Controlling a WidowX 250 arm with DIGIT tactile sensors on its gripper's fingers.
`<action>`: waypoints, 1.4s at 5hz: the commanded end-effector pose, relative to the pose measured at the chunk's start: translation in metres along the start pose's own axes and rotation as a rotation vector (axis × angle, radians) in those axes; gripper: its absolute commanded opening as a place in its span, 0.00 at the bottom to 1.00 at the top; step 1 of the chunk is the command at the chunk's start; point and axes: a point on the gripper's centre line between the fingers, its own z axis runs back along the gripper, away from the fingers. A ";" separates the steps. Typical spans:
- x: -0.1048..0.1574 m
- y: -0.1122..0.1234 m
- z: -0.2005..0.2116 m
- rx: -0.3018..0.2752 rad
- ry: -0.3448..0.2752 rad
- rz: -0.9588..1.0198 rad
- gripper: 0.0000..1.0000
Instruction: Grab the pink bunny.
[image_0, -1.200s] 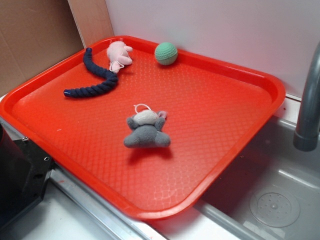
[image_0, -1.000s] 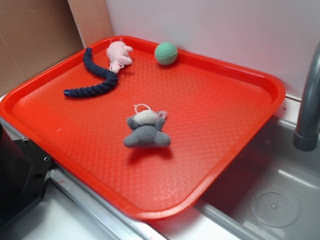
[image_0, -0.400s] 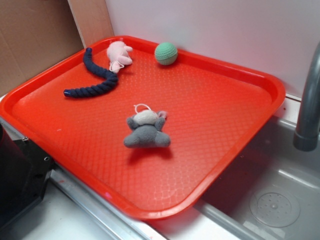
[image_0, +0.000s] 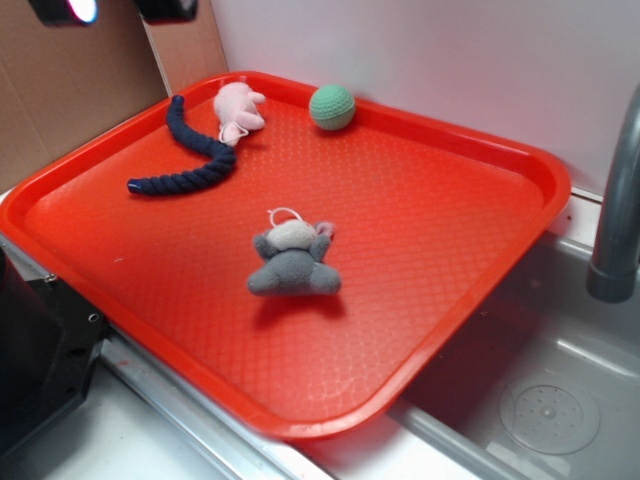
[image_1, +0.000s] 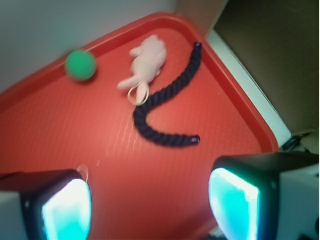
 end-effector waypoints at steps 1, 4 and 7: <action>0.049 0.007 -0.047 0.032 -0.146 0.242 1.00; 0.098 0.021 -0.133 0.104 -0.173 0.328 1.00; 0.112 0.020 -0.152 0.096 -0.132 0.283 0.00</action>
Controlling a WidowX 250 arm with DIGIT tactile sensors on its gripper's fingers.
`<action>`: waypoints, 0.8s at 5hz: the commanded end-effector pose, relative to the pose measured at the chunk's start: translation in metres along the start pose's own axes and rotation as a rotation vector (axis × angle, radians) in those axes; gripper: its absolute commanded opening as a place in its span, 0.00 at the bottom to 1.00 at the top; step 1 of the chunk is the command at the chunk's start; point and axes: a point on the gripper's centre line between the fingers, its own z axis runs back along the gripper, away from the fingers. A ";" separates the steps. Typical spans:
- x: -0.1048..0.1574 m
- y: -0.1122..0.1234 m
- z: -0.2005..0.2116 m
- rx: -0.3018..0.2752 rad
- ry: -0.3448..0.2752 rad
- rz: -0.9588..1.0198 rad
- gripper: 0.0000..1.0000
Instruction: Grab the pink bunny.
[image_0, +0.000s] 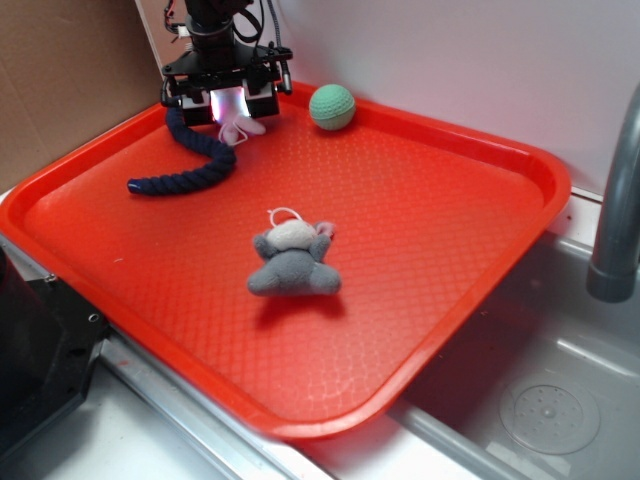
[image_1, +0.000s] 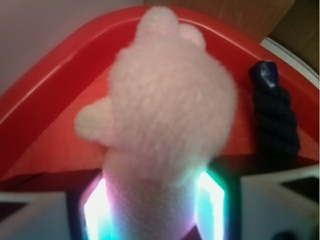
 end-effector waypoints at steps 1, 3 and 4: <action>0.022 0.002 0.028 -0.050 0.015 -0.219 0.00; -0.009 -0.007 0.105 -0.163 0.111 -0.616 0.00; -0.042 -0.005 0.150 -0.198 0.117 -0.711 0.00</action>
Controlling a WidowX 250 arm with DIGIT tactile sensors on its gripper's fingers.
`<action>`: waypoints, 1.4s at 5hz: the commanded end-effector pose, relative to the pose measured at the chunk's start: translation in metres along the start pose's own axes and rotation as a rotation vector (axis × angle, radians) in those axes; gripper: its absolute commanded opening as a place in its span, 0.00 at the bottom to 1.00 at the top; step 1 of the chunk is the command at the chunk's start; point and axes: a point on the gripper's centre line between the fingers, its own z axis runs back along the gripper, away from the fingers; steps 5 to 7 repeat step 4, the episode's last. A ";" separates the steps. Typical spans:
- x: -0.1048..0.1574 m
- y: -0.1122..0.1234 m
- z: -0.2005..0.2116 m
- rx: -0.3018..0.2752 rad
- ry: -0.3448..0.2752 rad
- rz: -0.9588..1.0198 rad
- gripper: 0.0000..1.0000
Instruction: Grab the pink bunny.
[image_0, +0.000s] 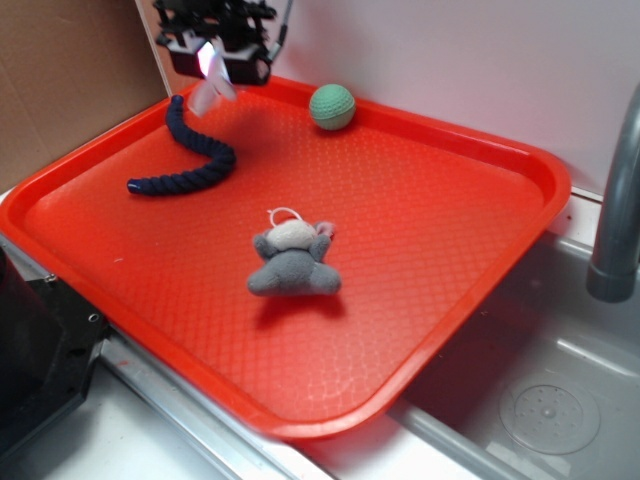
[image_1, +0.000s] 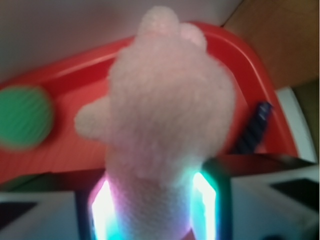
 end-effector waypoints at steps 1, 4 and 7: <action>-0.058 -0.028 0.080 -0.125 -0.028 -0.237 0.00; -0.094 -0.035 0.097 -0.114 0.019 -0.252 0.00; -0.094 -0.035 0.097 -0.114 0.019 -0.252 0.00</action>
